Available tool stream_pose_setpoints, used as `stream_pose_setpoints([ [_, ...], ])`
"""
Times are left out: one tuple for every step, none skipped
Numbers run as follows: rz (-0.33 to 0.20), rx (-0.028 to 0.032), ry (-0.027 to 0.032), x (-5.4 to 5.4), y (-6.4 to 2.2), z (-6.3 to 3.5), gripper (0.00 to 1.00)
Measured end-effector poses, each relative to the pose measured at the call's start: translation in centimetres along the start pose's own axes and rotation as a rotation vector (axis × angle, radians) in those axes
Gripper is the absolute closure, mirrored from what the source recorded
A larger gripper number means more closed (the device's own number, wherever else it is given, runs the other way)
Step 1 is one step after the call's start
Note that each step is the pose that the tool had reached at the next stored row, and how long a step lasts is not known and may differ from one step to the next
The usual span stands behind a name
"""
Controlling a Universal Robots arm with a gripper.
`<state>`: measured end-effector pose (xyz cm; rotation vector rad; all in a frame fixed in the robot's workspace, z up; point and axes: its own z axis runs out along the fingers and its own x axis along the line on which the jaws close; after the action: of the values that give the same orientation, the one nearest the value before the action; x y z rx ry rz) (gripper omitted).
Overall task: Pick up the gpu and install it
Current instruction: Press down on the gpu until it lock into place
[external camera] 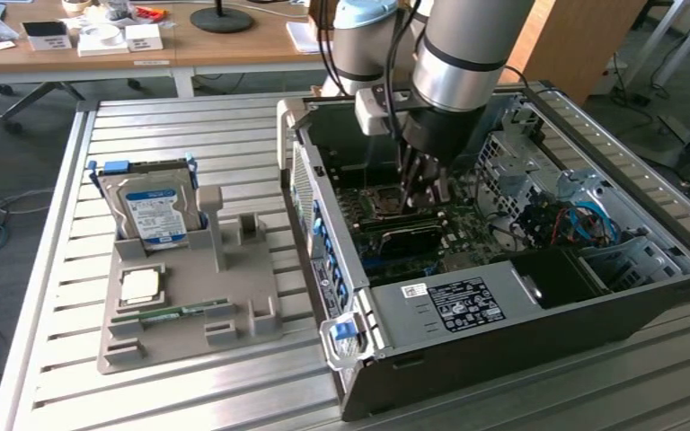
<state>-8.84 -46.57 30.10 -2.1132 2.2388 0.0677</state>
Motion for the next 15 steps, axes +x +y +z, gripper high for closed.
stream_pose_setpoints([
  [0.000, 0.0000, 0.0001, 0.00, 0.00, 0.06, 0.89],
  [0.000, -0.0001, 0.0002, 0.01, 0.00, 0.12, 0.89],
  [0.000, -0.0001, 0.0003, 0.02, 0.00, 0.18, 0.89],
  [0.000, -0.0002, 0.0004, 0.02, 0.00, 0.21, 0.89],
  [0.000, -0.0002, 0.0005, 0.02, 0.00, 0.21, 0.89],
  [0.000, -0.0002, 0.0005, 0.02, 0.00, 0.21, 0.89],
  [0.000, -0.0002, 0.0005, 0.02, 0.01, 0.21, 0.89],
  [0.000, -0.0002, 0.0004, 0.02, 0.01, 0.22, 0.89],
  [0.000, -0.0001, 0.0003, 0.02, 0.01, 0.22, 0.89],
  [0.000, -0.0001, 0.0003, 0.02, 0.00, 0.22, 0.89],
  [0.000, -0.0001, 0.0003, 0.02, 0.00, 0.24, 0.89],
  [0.000, -0.0001, 0.0002, 0.01, -0.03, 0.25, 0.89],
  [0.000, 0.0000, 0.0002, 0.01, -0.07, 0.27, 0.89],
  [0.000, -0.0001, 0.0003, 0.02, -0.09, 0.27, 0.89],
  [0.000, -0.0001, 0.0003, 0.02, -0.12, 0.28, 0.89],
])
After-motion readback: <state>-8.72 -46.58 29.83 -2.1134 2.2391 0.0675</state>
